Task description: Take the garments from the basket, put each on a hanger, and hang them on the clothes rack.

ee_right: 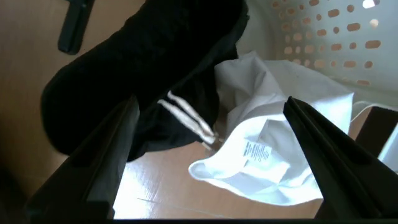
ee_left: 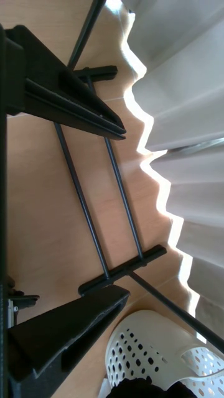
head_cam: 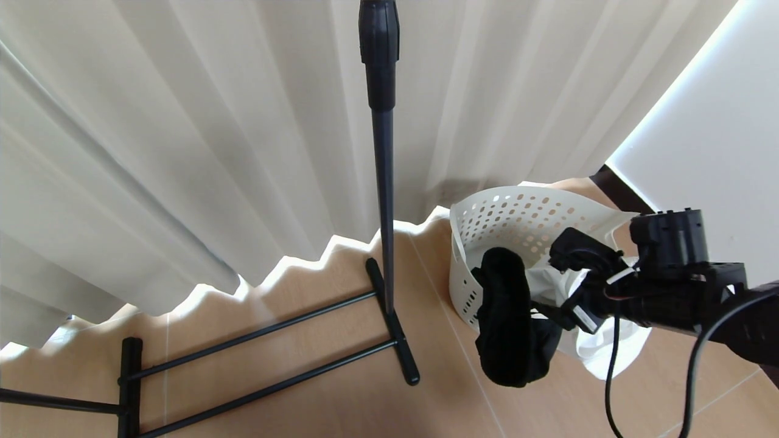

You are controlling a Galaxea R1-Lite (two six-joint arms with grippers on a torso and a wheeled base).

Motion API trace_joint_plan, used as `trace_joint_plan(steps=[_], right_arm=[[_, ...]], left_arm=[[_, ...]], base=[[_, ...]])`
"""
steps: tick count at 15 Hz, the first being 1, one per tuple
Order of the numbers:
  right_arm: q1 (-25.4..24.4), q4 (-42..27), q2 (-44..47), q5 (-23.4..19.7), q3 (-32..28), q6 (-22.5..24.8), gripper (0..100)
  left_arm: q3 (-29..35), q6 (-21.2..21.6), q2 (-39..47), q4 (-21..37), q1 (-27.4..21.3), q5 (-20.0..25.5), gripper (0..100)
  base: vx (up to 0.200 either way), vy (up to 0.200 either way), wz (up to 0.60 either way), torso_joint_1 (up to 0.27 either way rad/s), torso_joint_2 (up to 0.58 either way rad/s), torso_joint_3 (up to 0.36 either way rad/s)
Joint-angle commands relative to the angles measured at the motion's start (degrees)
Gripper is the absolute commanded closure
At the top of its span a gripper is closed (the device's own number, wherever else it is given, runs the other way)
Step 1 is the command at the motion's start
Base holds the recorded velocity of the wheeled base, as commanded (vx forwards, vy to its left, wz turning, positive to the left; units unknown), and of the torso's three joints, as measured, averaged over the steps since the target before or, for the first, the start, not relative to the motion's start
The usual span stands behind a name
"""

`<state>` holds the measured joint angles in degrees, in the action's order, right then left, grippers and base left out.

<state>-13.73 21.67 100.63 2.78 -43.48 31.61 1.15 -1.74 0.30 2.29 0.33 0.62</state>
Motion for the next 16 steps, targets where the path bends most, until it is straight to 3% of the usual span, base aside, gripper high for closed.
trace_joint_plan(steps=[1, 9, 11, 16], right_arm=[[-0.16, 0.03, 8.53, 1.09, -7.05, 0.12, 0], [0.10, 0.74, 16.96, 3.28, -17.78, -0.15, 0], [0.10, 7.50, 20.04, 3.64, -18.39, -0.15, 0], [0.63, 13.13, 23.82, 5.57, -19.09, -0.15, 0]], left_arm=[[0.00, -0.01, 0.05, -0.01, 0.02, -0.01, 0], [0.00, -0.01, 0.05, -0.01, 0.02, -0.01, 0], [0.00, -0.01, 0.05, -0.01, 0.02, -0.01, 0], [0.00, -0.01, 0.05, -0.01, 0.02, -0.01, 0]], base=[[0.000, 0.000, 0.00, 0.000, 0.00, 0.000], [0.000, 0.000, 0.00, 0.000, 0.00, 0.000], [0.000, 0.000, 0.00, 0.000, 0.00, 0.000], [0.000, 0.000, 0.00, 0.000, 0.00, 0.000]])
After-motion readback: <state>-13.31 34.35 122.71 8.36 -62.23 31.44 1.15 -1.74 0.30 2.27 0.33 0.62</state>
